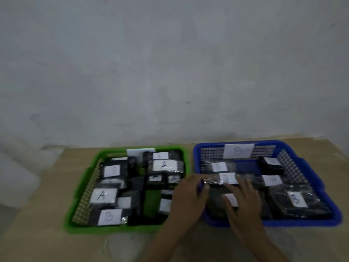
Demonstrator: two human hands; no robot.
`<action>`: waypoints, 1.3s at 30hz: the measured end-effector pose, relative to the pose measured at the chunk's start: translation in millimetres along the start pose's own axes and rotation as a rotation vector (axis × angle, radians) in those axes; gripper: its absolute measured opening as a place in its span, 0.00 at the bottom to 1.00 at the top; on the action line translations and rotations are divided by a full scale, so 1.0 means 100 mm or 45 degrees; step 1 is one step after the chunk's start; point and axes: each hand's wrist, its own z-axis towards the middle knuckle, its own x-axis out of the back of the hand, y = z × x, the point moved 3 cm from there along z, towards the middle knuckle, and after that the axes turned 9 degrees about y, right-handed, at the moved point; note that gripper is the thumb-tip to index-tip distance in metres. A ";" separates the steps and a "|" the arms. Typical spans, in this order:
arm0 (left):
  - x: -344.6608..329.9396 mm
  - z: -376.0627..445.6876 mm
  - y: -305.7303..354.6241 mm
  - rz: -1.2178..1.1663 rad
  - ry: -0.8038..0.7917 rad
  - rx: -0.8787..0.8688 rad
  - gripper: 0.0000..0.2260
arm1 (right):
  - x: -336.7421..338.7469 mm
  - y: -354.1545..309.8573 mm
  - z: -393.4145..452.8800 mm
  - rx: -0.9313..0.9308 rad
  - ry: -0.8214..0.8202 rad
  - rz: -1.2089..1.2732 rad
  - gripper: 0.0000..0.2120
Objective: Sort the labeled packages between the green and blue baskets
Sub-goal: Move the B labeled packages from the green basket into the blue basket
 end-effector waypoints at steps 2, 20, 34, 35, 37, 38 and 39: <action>0.36 -0.06 -0.31 0.058 0.052 0.051 0.13 | -0.22 -0.26 -0.09 0.058 -0.073 0.078 0.35; 1.33 -0.36 -1.45 0.296 -0.429 0.214 0.11 | -1.21 -1.23 -0.51 0.201 -0.875 0.097 0.13; 1.49 -0.16 -1.48 -0.006 -0.164 0.178 0.09 | -0.96 -1.31 -0.26 0.147 -0.574 0.299 0.15; 1.48 -0.15 -1.45 0.034 -0.156 0.137 0.11 | -0.93 -1.29 -0.24 0.141 -0.570 0.298 0.15; 1.44 -0.13 -1.40 0.097 -0.158 0.093 0.14 | -0.87 -1.24 -0.20 0.145 -0.577 0.308 0.16; 1.41 -0.12 -1.37 0.127 -0.178 0.086 0.14 | -0.85 -1.21 -0.18 0.154 -0.586 0.310 0.16; 1.37 -0.11 -1.34 0.168 -0.218 0.083 0.15 | -0.82 -1.18 -0.16 0.162 -0.594 0.305 0.15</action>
